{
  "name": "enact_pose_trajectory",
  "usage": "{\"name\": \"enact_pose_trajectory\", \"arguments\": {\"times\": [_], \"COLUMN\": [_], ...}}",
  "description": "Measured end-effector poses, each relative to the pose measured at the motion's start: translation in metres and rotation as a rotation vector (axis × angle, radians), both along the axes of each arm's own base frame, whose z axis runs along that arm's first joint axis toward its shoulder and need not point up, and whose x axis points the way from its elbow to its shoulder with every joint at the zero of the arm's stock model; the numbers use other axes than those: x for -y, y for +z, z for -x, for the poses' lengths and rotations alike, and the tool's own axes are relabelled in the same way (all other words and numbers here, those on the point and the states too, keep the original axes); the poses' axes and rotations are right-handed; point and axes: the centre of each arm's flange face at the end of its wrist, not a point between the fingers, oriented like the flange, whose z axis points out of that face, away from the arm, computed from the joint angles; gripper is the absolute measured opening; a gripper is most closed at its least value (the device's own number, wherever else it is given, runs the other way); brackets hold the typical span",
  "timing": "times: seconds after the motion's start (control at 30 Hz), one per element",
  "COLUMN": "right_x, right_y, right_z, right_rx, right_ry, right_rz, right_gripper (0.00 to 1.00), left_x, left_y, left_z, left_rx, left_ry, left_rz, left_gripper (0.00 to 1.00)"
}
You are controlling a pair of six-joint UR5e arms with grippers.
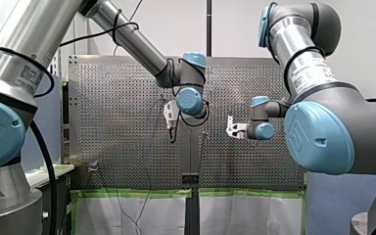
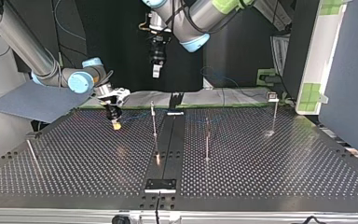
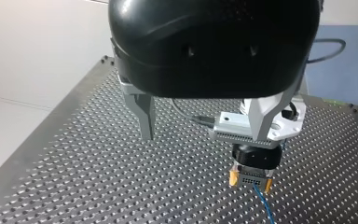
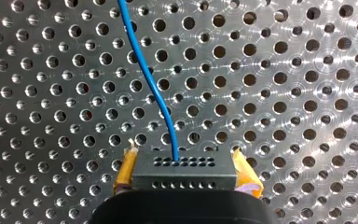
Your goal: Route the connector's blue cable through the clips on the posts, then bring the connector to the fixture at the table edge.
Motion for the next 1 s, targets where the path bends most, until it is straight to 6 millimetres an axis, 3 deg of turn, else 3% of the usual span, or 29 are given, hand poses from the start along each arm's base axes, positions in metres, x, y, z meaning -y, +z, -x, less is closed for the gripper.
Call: {"name": "enact_pose_trajectory", "arguments": {"times": [1.0], "right_x": [-0.001], "right_y": [-0.001], "right_z": [-0.001], "right_rx": [-0.001], "right_ry": [0.003], "right_rz": [-0.007], "right_gripper": [0.00], "left_x": [-0.077], "left_y": [0.032], "left_z": [0.059], "left_rx": [0.034], "left_ry": [-0.018], "left_rz": [0.099], "left_gripper": [1.00]}}
